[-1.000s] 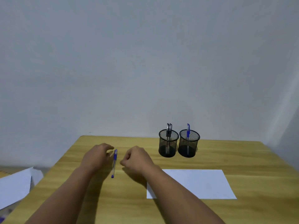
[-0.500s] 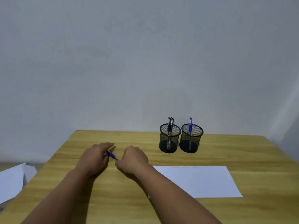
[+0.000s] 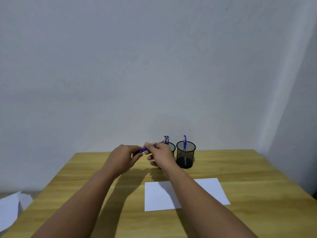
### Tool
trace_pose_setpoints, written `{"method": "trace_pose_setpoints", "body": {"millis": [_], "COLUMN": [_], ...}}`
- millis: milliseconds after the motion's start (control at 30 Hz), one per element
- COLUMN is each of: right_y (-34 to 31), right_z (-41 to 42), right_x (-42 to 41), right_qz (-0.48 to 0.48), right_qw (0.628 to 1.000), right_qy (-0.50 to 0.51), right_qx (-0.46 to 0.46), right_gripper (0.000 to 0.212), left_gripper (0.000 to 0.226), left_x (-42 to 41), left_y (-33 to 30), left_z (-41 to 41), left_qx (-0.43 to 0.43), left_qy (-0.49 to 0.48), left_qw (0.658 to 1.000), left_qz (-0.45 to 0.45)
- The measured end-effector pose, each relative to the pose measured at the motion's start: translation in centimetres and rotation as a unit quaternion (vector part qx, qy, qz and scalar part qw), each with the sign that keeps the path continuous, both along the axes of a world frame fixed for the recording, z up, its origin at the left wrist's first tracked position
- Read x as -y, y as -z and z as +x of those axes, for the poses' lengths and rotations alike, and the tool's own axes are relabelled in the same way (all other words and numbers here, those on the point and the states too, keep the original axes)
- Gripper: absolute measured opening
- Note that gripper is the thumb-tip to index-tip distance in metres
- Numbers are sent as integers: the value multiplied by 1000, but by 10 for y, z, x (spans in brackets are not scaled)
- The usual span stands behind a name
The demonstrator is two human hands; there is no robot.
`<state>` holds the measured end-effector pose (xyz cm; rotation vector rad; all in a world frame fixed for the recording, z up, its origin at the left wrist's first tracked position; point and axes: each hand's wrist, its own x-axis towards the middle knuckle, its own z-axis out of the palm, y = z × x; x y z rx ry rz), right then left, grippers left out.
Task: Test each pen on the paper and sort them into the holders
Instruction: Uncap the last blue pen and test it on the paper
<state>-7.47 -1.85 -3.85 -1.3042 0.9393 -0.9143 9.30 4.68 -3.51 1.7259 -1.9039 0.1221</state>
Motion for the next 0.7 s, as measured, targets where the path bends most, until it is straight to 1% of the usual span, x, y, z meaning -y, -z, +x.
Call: {"method": "trace_pose_setpoints", "body": {"millis": [67,133,233,367,400,467,533,567,633,667,700], "right_y": [-9,-18,-23,-35,-40,-52,-59,-61,-66,-67,-67], "right_z": [-13,-26,-42,-59,-62,-63,-65,-70,-95,-115,-135], "right_x": [2,2,-2,2,1,-1,1,6,27,38,49], "right_qz": [-7,-7,-6,41,47,39,37,51,106,120,116], "right_qw": [998,996,995,989,986,984,980,974,943,926,917], "right_qy": [47,70,80,111,126,160,183,206,281,317,344], "right_qx": [30,57,50,92,96,73,63,76,141,163,163], "right_gripper": [25,27,33,37,37,39,39,38,34,32,32], "left_gripper": [19,17,19,25,27,28,28,28,28,28,26], "left_x": [1,2,-1,0,1,4,7,7,3,-2,-7], "left_y": [-13,-25,-41,-55,-59,-68,-77,-80,-80,-75,-67], "left_z": [-13,-28,-56,-82,-87,-98,-105,-102,-82,-67,-47], "left_qx": [-16,-22,-36,-61,-68,-95,-142,-161,-174,-174,-171], "left_qy": [-6,-3,31,53,54,59,67,69,46,20,-14], "left_qw": [1000,999,997,992,991,987,976,967,947,941,941], "left_qz": [13,30,56,95,100,115,150,185,267,291,293]}}
